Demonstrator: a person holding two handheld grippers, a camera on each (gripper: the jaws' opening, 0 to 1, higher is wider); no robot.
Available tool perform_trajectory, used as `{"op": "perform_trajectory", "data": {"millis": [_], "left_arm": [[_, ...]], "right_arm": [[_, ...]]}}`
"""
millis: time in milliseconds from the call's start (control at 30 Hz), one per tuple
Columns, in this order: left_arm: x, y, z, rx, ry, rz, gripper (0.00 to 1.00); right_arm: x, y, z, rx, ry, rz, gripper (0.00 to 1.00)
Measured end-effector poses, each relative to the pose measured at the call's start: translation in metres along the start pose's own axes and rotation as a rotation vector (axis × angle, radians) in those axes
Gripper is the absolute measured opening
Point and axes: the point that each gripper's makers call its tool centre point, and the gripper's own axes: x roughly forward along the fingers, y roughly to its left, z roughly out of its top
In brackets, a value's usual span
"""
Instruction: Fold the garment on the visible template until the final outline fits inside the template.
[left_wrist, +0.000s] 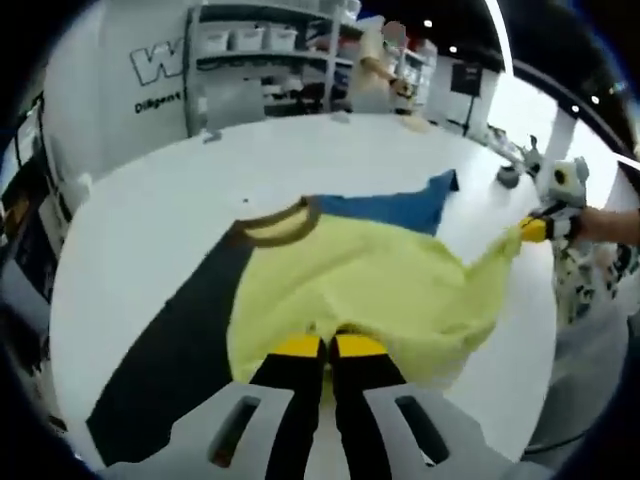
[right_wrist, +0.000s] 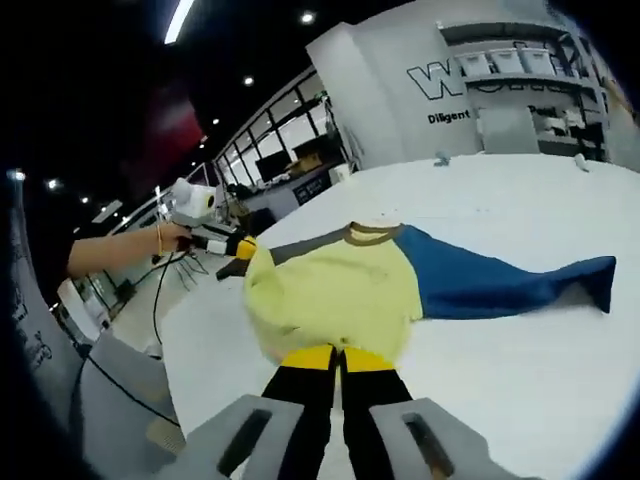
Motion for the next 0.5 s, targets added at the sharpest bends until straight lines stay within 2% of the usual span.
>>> {"op": "perform_trajectory", "data": {"millis": [100, 233, 433, 500], "left_arm": [[0.013, -0.010, 0.010, -0.009, 0.002, -0.028, 0.00], [0.041, -0.002, 0.013, -0.044, 0.033, -0.037, 0.00], [0.046, -0.001, 0.012, -0.054, 0.042, -0.042, 0.04], [0.041, -0.003, 0.011, -0.039, 0.037, -0.042, 0.08]], "right_arm": [[-0.001, -0.005, 0.001, 0.032, -0.016, -0.010, 0.00], [-0.001, -0.012, -0.005, 0.033, 0.005, -0.049, 0.00], [-0.001, -0.020, -0.003, 0.053, -0.008, -0.083, 0.00], [0.000, -0.022, -0.003, 0.050, -0.006, -0.090, 0.00]]}}
